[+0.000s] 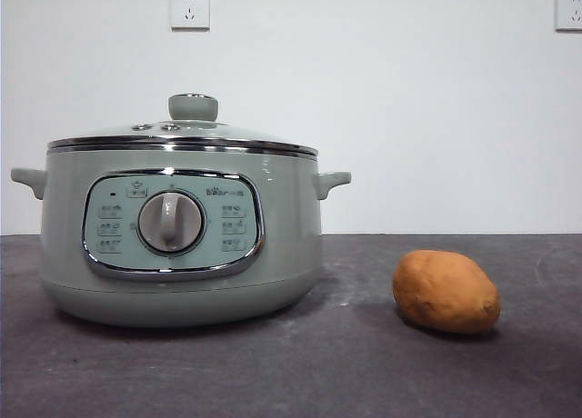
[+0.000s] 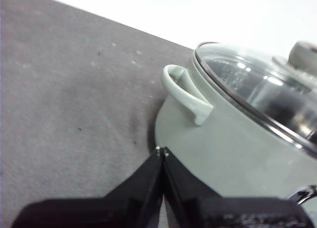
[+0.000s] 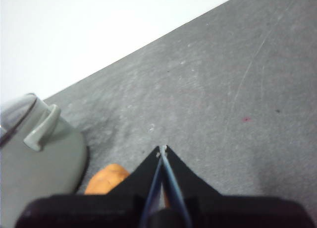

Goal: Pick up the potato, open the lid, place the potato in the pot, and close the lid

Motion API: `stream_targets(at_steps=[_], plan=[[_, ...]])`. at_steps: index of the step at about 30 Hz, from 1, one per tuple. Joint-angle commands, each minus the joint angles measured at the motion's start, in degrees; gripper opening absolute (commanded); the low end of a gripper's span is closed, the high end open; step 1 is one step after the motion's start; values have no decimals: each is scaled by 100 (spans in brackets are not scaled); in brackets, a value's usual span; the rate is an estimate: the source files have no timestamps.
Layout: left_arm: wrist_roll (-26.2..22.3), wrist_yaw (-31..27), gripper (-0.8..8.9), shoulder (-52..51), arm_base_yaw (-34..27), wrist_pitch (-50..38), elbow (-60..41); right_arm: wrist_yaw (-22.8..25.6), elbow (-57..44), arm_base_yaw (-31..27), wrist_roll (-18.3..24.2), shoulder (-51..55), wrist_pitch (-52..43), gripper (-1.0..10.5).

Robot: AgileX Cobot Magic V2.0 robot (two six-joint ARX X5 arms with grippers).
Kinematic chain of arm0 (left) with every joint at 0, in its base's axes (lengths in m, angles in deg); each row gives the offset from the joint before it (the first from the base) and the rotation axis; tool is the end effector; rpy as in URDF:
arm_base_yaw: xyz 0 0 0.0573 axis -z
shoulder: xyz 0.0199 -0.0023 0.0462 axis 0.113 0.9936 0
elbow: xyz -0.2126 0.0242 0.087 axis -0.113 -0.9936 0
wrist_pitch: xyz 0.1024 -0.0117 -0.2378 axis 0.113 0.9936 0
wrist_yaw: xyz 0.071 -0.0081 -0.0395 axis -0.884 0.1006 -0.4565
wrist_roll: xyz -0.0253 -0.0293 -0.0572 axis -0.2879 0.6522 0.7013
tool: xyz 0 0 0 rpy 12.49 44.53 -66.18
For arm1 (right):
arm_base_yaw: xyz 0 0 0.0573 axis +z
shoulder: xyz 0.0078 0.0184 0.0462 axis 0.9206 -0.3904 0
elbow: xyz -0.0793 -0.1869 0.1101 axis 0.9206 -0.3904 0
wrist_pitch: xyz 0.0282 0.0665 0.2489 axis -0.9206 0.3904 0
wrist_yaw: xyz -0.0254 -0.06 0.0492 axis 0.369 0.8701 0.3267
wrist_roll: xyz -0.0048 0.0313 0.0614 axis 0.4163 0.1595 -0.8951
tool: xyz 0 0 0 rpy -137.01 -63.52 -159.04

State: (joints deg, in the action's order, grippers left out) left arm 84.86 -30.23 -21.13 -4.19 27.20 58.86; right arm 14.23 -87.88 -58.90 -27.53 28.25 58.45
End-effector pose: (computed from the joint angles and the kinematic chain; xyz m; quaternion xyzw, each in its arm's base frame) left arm 0.1582 -0.0135 0.1469 -0.1950 0.1027 -0.0688 0.9730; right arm 0.1563 0.0264 0.1492 0.2342 0.1024 0.0876 0.9628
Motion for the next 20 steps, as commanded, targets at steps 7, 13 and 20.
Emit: stream_targets(at_steps=[7, 13, 20], plan=[[463, 131, -6, -17, -13, -192, -59, -11, 50, -7, -337, 4, 297, -3], [459, 133, -7, 2, -15, 46, 321, -11, 409, -7, -334, -195, 407, -5], [260, 136, -7, 354, -13, 249, 1117, -4, 1158, -9, 297, -850, 407, -9]])
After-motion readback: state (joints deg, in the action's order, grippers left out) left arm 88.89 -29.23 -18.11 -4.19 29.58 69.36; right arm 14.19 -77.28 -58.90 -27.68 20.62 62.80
